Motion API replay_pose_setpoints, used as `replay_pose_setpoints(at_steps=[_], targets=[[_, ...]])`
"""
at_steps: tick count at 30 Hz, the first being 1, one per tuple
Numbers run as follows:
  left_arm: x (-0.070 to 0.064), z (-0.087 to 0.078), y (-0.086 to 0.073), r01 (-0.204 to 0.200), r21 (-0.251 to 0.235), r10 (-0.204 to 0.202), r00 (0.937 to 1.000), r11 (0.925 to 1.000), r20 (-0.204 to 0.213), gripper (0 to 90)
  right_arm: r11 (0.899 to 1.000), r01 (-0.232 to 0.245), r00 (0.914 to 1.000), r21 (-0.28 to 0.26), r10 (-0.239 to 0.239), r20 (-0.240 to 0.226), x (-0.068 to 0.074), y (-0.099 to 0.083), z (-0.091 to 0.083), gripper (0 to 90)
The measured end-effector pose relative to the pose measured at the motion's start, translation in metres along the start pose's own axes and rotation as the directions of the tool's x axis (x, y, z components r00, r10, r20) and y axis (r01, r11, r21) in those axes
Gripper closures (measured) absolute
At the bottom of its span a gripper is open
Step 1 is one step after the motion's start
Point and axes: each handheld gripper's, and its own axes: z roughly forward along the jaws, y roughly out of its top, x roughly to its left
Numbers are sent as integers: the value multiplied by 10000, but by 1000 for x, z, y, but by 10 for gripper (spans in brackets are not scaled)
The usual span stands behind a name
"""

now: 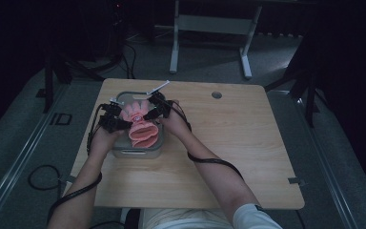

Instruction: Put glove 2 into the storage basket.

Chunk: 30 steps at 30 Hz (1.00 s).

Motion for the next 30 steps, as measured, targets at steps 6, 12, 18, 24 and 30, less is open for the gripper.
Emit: replay_pose_setpoints(at_steps=[6,12,18,24,30], targets=[[3,-3,1,286,-102,-284,9995,9995,171,639,10000,-65,9999,-72,64,-133,-1,1,-1,505],[4,-20,5,621,-848,-584,9972,9945,457,557,9980,-67,9989,-626,39,-457,0,5,-12,460],[-5,-38,14,393,-1386,-312,9977,9896,597,507,9932,-181,9962,-1146,81,-868,2,9,-25,406],[-9,-47,17,382,-1736,-250,9967,9841,776,490,9873,-32,9958,-1585,-113,-905,8,11,-39,379],[-19,-56,15,274,-2089,-84,9958,9776,909,443,9810,139,9958,-1935,-311,-862,4,7,-57,315]])
